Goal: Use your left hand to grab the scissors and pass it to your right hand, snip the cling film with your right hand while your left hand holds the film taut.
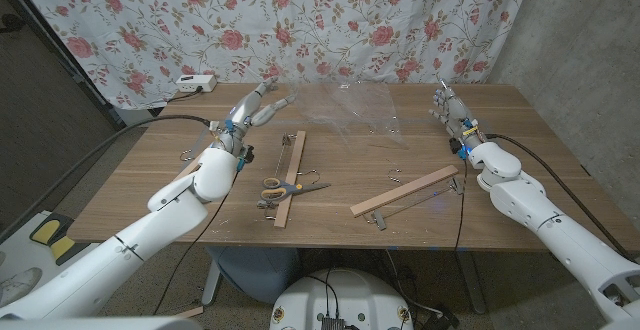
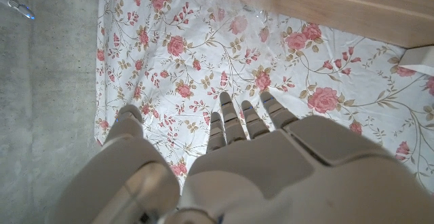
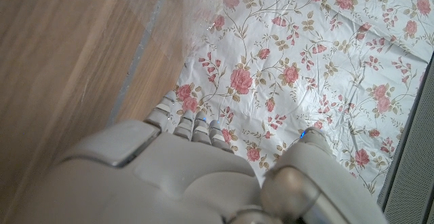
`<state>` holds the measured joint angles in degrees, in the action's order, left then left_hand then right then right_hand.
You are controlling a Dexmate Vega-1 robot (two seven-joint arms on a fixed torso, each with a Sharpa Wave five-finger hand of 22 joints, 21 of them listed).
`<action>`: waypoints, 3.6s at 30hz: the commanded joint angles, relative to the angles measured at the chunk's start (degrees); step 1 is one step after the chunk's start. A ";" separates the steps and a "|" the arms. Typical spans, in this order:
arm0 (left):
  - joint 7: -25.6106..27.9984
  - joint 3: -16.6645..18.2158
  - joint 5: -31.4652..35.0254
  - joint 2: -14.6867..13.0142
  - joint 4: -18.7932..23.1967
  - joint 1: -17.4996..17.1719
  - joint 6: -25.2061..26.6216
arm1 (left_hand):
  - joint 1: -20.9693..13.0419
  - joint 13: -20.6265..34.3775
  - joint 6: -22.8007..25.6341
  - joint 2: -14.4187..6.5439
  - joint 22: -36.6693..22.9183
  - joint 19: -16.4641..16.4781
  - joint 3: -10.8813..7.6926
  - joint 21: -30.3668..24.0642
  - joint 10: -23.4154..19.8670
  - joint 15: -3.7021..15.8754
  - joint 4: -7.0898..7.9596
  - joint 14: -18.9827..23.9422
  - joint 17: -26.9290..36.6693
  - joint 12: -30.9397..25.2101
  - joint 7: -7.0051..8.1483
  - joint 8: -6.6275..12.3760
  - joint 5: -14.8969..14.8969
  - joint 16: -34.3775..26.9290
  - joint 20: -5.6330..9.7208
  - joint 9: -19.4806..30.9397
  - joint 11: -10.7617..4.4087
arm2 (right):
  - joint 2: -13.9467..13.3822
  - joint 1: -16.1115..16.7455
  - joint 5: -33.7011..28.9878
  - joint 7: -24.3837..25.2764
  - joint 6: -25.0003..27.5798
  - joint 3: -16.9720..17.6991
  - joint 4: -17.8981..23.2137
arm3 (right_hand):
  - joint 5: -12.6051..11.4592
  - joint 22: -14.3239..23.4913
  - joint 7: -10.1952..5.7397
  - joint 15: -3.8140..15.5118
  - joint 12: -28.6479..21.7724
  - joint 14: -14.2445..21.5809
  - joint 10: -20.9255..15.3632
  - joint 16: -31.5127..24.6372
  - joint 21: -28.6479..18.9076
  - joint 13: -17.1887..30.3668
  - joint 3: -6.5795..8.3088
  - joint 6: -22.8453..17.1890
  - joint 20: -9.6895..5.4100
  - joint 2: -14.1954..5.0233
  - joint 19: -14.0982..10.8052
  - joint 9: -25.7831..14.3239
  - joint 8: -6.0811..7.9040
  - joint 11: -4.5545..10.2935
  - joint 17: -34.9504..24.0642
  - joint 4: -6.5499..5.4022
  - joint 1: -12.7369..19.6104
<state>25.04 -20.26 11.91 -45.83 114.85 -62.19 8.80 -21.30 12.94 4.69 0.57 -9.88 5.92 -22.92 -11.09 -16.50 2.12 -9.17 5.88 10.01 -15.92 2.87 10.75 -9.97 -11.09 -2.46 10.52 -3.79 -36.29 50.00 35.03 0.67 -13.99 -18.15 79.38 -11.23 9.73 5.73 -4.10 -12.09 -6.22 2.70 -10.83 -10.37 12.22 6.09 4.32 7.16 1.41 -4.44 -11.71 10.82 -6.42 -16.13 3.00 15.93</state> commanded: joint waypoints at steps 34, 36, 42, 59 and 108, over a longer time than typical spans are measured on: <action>-4.60 -3.18 14.82 -5.05 12.89 -1.66 19.73 | -3.03 2.06 1.29 1.22 -0.08 0.29 -0.35 0.05 -3.94 -0.31 -0.08 2.37 0.32 -1.90 -0.48 0.88 -0.23 -0.56 -1.22 0.19 -0.54 | -1.05 0.81 -2.54 1.15 -2.57 0.35 -0.18 | 0.15 0.09 -0.36 0.75 -0.22 0.67 -1.43 -0.60 -0.50 -0.18 0.25 0.62 0.26 -0.65 0.06 0.41 0.28 0.22 1.22 0.86 0.81; -5.55 -3.57 15.49 -5.59 13.32 -1.36 20.26 | -3.23 2.19 1.42 1.30 -0.08 0.29 -0.37 0.06 -3.18 -0.33 -0.11 2.38 0.33 -1.63 -0.52 0.92 -0.23 -0.52 -1.35 0.20 -0.34 | -1.03 0.74 -2.49 1.05 -2.69 0.40 -0.33 | 0.15 0.09 -0.40 0.73 -0.18 0.69 -1.39 -0.61 -0.50 -0.19 0.25 0.62 0.22 -0.66 0.04 0.42 0.29 0.20 1.27 0.88 0.82; -8.05 -4.05 16.78 -7.46 14.20 -0.84 20.34 | -3.52 2.39 1.55 1.36 -0.09 0.13 -0.40 0.12 -3.29 -0.40 -0.13 2.27 0.34 -1.70 -0.55 0.95 -0.24 -0.43 -1.55 0.20 -0.67 | -0.89 0.28 -2.55 0.76 -3.10 0.43 -0.86 | 0.17 0.09 -0.39 0.74 -0.15 0.64 -1.40 -0.59 -0.50 -0.23 0.24 0.56 0.21 -0.70 0.04 0.46 0.33 0.24 1.42 0.93 0.84; -15.82 -0.87 12.97 -13.74 14.94 -1.25 15.04 | -4.11 3.05 2.14 1.84 -0.08 -0.12 -0.26 0.20 -3.36 0.74 -0.01 0.92 0.31 -1.76 0.02 1.07 -0.11 0.14 -0.90 0.22 -1.60 | -0.63 -0.86 -2.45 0.03 -2.78 0.05 -1.94 | 0.21 0.09 -0.42 0.77 -0.06 0.57 -1.38 -0.58 -0.52 -0.31 0.26 0.55 0.21 -0.85 0.03 0.54 0.37 0.26 1.80 1.05 0.89; -40.93 -4.00 20.85 -19.39 23.48 6.32 22.62 | -11.23 5.27 -3.46 1.51 0.00 -1.86 -1.36 0.55 -6.88 0.45 -0.14 -0.51 0.14 -0.98 2.82 0.16 -0.28 0.23 -1.11 0.17 -3.04 | -1.42 -0.31 -2.26 1.43 -1.09 0.66 -0.07 | 0.30 0.09 -0.87 0.76 0.01 0.76 -1.61 -0.75 -0.60 -0.47 0.32 0.07 0.93 -1.30 -0.12 0.69 0.59 0.14 2.78 1.43 1.04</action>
<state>-4.19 -19.97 29.48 -65.15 135.57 -61.81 24.91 -31.83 17.97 1.82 1.96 -9.88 4.48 -23.96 -10.76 -23.51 2.77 -9.39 5.61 10.13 -16.94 5.73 11.05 -10.14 -11.14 -3.68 10.52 -6.75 -37.52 49.62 33.09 1.40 -15.53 -17.67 78.89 -11.02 9.73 5.11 -3.59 -12.10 -5.70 1.58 -11.05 -10.64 11.72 6.16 4.51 7.41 0.64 -4.65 -10.92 11.04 -6.32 -13.30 4.20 16.69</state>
